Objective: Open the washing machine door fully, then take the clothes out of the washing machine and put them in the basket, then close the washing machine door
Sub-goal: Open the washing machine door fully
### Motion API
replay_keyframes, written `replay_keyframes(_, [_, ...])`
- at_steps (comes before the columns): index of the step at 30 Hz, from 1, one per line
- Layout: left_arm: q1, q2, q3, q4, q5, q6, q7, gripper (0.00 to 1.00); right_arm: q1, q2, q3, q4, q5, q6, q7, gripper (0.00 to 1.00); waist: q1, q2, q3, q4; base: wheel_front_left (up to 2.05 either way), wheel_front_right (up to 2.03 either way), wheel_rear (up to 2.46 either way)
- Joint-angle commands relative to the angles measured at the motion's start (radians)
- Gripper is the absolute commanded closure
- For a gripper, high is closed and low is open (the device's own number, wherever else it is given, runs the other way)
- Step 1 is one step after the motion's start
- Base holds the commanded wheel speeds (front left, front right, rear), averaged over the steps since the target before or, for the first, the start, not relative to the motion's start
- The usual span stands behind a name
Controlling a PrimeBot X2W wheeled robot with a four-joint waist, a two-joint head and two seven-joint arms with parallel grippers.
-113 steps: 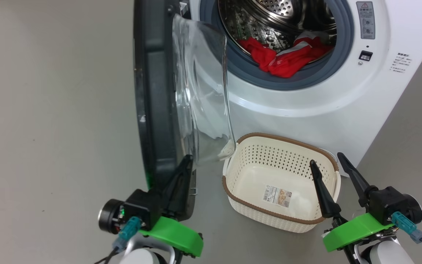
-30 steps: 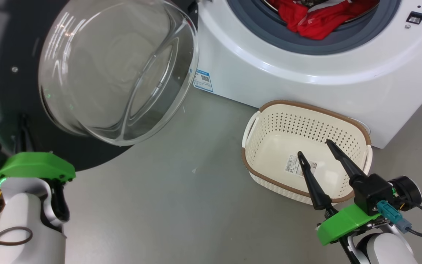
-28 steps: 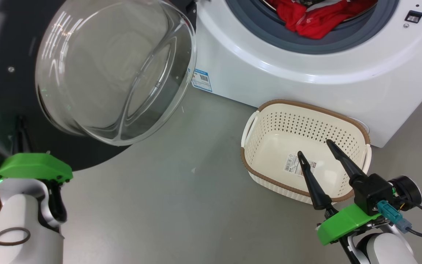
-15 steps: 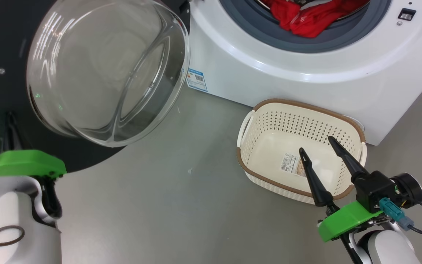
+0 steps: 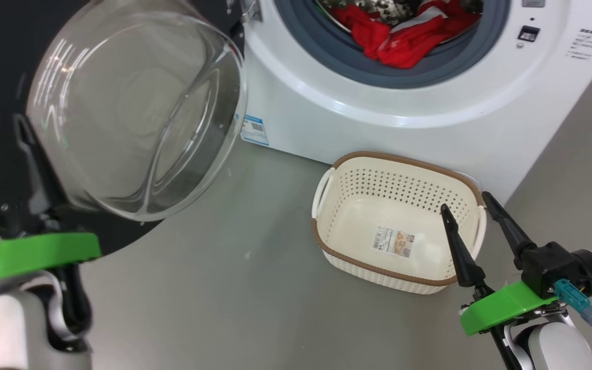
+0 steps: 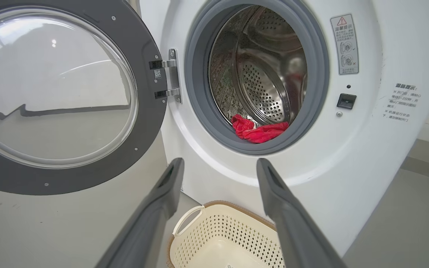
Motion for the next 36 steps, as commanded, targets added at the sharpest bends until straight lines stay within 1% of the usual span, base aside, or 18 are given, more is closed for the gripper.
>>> replay_keyframes(1, [0.019, 0.030, -0.003, -0.052, -0.018, 0.011, -0.005, 0.00, -0.031, 0.002, 0.016, -0.018, 0.008, 0.006, -0.015, 0.00, 0.0000, -0.0001, -0.015, -0.027, 0.00, 0.00, 0.00])
replay_keyframes(6, [0.069, 0.029, -0.105, -0.136, -0.043, 0.031, -0.005, 0.00, -0.032, 0.002, 0.007, 0.000, 0.016, 0.006, -0.042, 0.00, 0.0000, -0.0001, -0.033, -0.081, 0.00, 0.00, 0.00])
replay_keyframes(9, [0.089, 0.029, -0.152, -0.172, -0.047, 0.035, -0.005, 0.00, -0.031, 0.002, -0.009, 0.009, 0.021, 0.006, -0.056, 0.00, 0.0000, -0.0001, -0.041, -0.118, 0.00, 0.00, 0.00])
replay_keyframes(14, [0.122, 0.029, -0.213, -0.178, -0.064, 0.008, -0.005, 0.00, -0.029, 0.002, -0.040, 0.018, 0.048, 0.006, -0.076, 0.00, 0.0000, -0.0001, -0.050, -0.188, 0.00, 0.00, 0.00])
replay_keyframes(18, [0.145, 0.030, -0.248, -0.147, -0.047, -0.019, -0.005, 0.00, -0.024, 0.002, -0.056, 0.027, 0.039, 0.006, -0.084, 0.00, 0.0000, -0.0001, -0.055, -0.246, 0.00, 0.00, 0.00])
replay_keyframes(21, [0.165, 0.047, -0.280, -0.121, -0.011, -0.038, -0.005, 0.00, -0.019, 0.002, -0.056, 0.025, 0.028, 0.006, -0.088, 0.00, 0.0000, -0.0001, -0.060, -0.288, 0.00, 0.00, 0.00])
replay_keyframes(24, [0.186, 0.050, -0.288, -0.099, -0.001, -0.039, -0.005, 0.00, -0.011, 0.002, -0.063, 0.022, 0.009, 0.006, -0.090, 0.00, 0.0000, -0.0001, -0.068, -0.328, 0.00, 0.00, 0.00])
replay_keyframes(30, [0.238, 0.067, -0.269, -0.086, 0.011, -0.028, -0.005, 0.00, 0.012, 0.002, -0.063, -0.005, 0.035, 0.006, -0.092, 0.00, 0.0000, -0.0001, -0.093, -0.397, 0.00, 0.00, 0.00])
replay_keyframes(36, [0.315, 0.084, -0.246, -0.082, 0.005, -0.041, -0.005, 0.00, 0.062, 0.002, -0.048, -0.031, 0.043, 0.006, -0.092, 0.00, 0.0000, -0.0001, -0.141, -0.458, 0.00, 0.00, 0.00])
